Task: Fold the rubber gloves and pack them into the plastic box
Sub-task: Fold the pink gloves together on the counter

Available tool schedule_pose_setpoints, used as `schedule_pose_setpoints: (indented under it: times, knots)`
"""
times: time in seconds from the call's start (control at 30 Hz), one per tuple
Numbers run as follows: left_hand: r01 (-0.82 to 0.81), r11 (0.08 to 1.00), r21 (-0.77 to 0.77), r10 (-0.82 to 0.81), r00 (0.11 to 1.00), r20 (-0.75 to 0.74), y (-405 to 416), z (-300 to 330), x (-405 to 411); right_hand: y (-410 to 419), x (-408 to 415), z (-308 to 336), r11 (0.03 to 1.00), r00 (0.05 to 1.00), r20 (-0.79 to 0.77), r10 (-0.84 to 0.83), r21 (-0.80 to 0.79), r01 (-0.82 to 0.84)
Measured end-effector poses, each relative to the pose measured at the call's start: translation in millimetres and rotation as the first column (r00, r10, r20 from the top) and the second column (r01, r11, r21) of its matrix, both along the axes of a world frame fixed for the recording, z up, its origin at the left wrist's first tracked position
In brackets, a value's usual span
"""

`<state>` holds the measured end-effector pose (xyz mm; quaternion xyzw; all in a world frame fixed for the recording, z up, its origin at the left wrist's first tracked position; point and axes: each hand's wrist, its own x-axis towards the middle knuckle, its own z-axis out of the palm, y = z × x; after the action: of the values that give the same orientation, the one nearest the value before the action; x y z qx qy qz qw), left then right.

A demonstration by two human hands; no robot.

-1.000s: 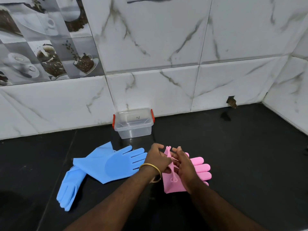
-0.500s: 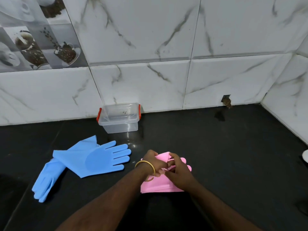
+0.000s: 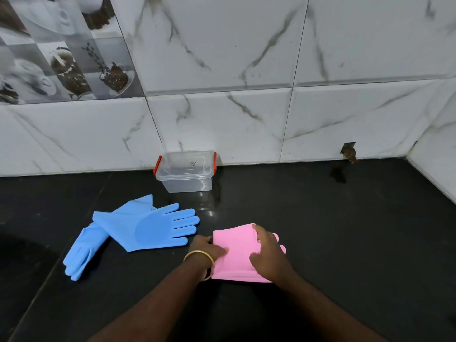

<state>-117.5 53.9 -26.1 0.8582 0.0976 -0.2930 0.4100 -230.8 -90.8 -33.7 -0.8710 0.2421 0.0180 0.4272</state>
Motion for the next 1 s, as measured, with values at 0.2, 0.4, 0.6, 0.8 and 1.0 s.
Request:
schedule_pose_setpoints:
  times: [0.2, 0.4, 0.6, 0.8, 1.0]
  knots:
    - [-0.015, 0.98, -0.2, -0.03, 0.975, -0.22, -4.6, 19.8, 5.0, -1.8, -3.1, 6.6, 0.999, 0.998, 0.053, -0.036, 0.016, 0.035]
    - [0.092, 0.952, -0.292, -0.105, 0.994, -0.029, -10.0, 28.8, 1.6, 3.2, -1.7, 14.7, 0.989, 0.99, -0.005, -0.142, -0.035, 0.142]
    - [0.345, 0.878, -0.333, -0.252, 0.923, 0.291, -19.2, 62.8, 3.7, 17.2, 7.0, 68.1, 0.914, 0.939, -0.095, -0.332, -0.277, 0.295]
    - [0.661, 0.734, -0.152, -0.391, 0.595, 0.703, -10.1, 105.7, 4.6, 34.9, 15.6, 131.1, 0.735, 0.882, -0.029, -0.47, 0.54, 0.41]
    - [0.809, 0.544, 0.224, -0.51, 0.107, 0.854, 15.5, 126.7, 10.0, 35.3, 20.0, 152.1, 0.502, 0.88, -0.109, -0.463, 0.786, 0.361]
